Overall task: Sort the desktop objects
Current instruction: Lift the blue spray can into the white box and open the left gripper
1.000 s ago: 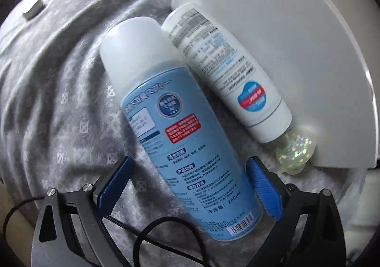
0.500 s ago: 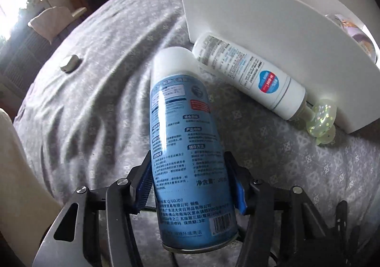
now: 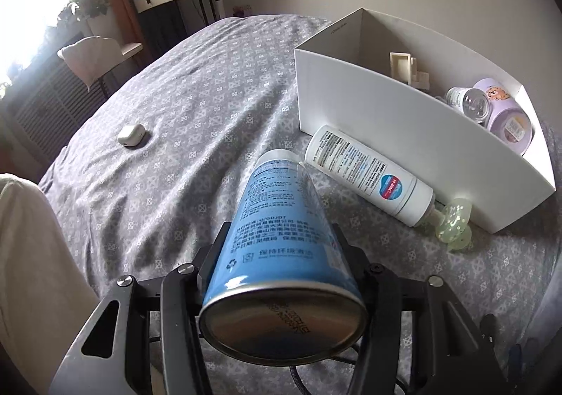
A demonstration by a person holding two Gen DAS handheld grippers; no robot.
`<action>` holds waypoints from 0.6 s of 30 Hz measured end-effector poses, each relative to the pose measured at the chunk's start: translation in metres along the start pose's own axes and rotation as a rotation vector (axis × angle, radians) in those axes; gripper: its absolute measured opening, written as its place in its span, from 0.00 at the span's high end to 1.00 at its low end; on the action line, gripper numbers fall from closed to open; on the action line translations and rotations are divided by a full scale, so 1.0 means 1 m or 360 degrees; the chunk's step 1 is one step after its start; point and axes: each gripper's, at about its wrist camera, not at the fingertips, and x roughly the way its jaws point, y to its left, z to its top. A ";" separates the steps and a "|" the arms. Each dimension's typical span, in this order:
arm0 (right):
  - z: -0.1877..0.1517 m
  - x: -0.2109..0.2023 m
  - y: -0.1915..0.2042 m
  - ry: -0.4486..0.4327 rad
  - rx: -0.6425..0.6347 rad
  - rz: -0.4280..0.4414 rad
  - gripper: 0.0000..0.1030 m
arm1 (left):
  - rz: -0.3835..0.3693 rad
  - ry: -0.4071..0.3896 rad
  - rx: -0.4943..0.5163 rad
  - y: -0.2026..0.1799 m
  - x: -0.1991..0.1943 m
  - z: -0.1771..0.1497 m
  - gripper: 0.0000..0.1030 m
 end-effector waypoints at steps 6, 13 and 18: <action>0.000 0.000 0.000 0.0000 0.0000 0.0000 0.00 | -0.0007 -0.0041 0.0017 -0.005 -0.015 -0.001 0.51; 0.000 0.000 0.000 0.0000 0.0000 0.0000 0.00 | 0.0019 -0.0116 0.0052 -0.005 -0.026 0.004 0.51; 0.000 0.000 0.000 0.0000 0.0000 0.0000 0.00 | 0.0023 -0.0229 0.0085 -0.007 -0.045 0.018 0.52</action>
